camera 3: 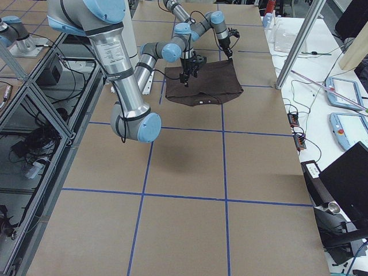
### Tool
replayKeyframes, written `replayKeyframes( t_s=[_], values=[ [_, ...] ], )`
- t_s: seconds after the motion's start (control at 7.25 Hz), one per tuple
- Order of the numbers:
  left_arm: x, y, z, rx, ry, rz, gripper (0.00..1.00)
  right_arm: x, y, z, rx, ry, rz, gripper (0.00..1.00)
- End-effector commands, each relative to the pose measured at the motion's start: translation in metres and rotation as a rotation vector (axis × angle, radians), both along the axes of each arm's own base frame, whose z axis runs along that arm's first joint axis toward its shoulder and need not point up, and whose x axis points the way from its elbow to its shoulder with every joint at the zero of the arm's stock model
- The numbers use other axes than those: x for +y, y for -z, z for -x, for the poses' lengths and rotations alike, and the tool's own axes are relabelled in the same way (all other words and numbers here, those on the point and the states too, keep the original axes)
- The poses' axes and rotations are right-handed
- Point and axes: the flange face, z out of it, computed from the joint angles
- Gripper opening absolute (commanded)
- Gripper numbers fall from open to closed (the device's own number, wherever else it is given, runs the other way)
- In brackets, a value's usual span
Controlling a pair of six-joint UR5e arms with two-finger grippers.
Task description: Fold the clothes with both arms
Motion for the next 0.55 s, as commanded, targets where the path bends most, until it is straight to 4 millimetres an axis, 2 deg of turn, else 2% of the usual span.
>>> replayKeyframes(
  t_s=[0.0,0.14,0.28,0.41],
  values=[
    [-0.044,-0.004,-0.006,0.016,0.056,-0.053,0.49,0.003,0.012,0.005,-0.019,0.010,-0.010,1.00],
    [-0.045,0.009,0.002,0.035,0.059,-0.074,0.50,0.004,0.022,0.006,-0.056,0.009,-0.030,1.00],
    [-0.042,0.015,0.009,0.044,0.054,-0.085,0.56,0.015,0.023,0.019,-0.102,0.015,-0.036,1.00],
    [-0.021,0.011,0.031,0.069,0.057,-0.108,0.56,0.029,0.021,0.038,-0.102,0.001,-0.008,1.00]
  ],
)
